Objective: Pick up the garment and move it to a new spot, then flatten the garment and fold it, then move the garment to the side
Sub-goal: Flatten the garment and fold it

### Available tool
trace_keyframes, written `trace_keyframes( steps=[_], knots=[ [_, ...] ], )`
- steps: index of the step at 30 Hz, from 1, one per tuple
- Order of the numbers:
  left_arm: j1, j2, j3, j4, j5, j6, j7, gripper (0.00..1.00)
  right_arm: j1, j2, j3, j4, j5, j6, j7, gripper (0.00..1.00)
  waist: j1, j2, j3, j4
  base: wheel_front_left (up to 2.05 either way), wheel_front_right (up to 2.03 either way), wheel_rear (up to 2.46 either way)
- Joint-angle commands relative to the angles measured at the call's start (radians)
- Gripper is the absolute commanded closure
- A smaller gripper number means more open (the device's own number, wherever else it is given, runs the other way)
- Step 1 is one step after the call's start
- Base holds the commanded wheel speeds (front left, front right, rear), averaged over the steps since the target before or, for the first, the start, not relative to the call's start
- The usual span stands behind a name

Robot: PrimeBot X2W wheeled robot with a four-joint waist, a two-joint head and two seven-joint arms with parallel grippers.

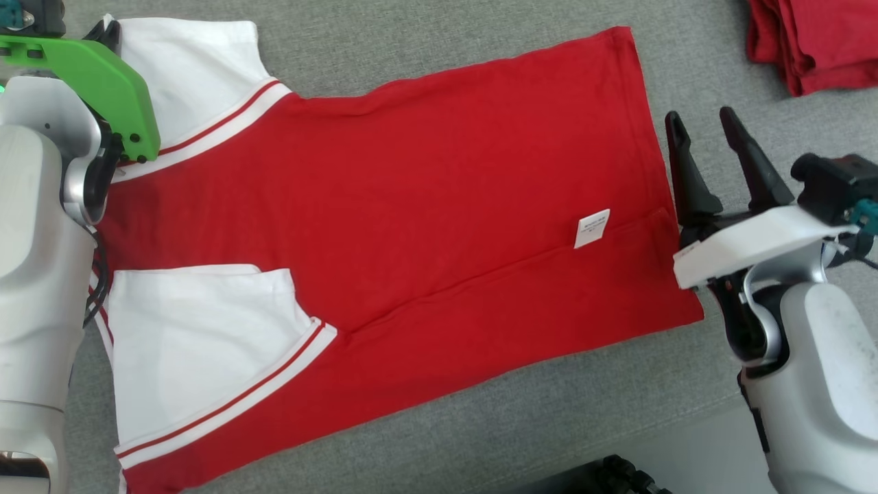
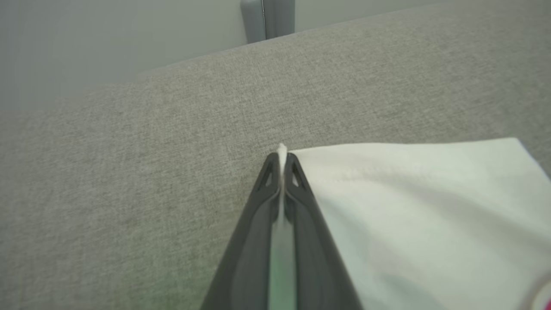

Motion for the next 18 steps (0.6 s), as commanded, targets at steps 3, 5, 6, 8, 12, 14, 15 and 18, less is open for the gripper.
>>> trace_keyframes(
  steps=[3,5,6,8,12,14,15,18],
  knots=[
    [0.001,-0.008,0.0,-0.015,-0.01,-0.011,-0.034,1.0,-0.059,-0.038,0.016,0.012,-0.027,0.0,0.035,0.0,-0.0001,-0.0001,-0.018,0.022,0.0,0.0,0.0],
    [0.005,-0.017,-0.002,-0.03,-0.014,-0.019,-0.054,1.0,-0.099,-0.066,0.022,0.038,-0.045,0.0,0.063,0.0,-0.0001,-0.0001,-0.025,0.036,0.0,0.0,0.0],
    [0.008,-0.02,-0.004,-0.039,-0.017,-0.022,-0.061,1.0,-0.118,-0.076,0.027,0.052,-0.05,0.0,0.078,0.0,-0.0001,-0.0001,-0.029,0.044,0.0,0.0,0.0],
    [0.017,-0.025,-0.005,-0.062,-0.023,-0.029,-0.077,1.0,-0.166,-0.103,0.041,0.093,-0.062,0.0,0.113,0.0,-0.0001,-0.0001,-0.035,0.062,0.0,0.0,0.0],
    [0.042,-0.039,-0.01,-0.118,-0.036,-0.036,-0.1,1.0,-0.258,-0.151,0.072,0.206,-0.085,0.0,0.186,0.0,-0.0001,-0.0001,-0.042,0.103,0.0,0.0,0.0],
    [0.054,-0.046,-0.014,-0.147,-0.043,-0.037,-0.104,1.0,-0.3,-0.168,0.086,0.265,-0.088,0.0,0.214,0.0,-0.0001,-0.0001,-0.042,0.123,0.0,0.0,0.0],
    [0.062,-0.048,-0.017,-0.161,-0.045,-0.036,-0.105,1.0,-0.321,-0.177,0.095,0.296,-0.089,0.0,0.227,0.0,-0.0001,-0.0001,-0.041,0.132,0.0,0.0,0.0],
    [0.078,-0.054,-0.023,-0.198,-0.046,-0.031,-0.107,1.0,-0.362,-0.194,0.12,0.37,-0.079,0.0,0.255,0.0,-0.0001,-0.0001,-0.039,0.152,0.0,0.0,0.0]
  ],
)
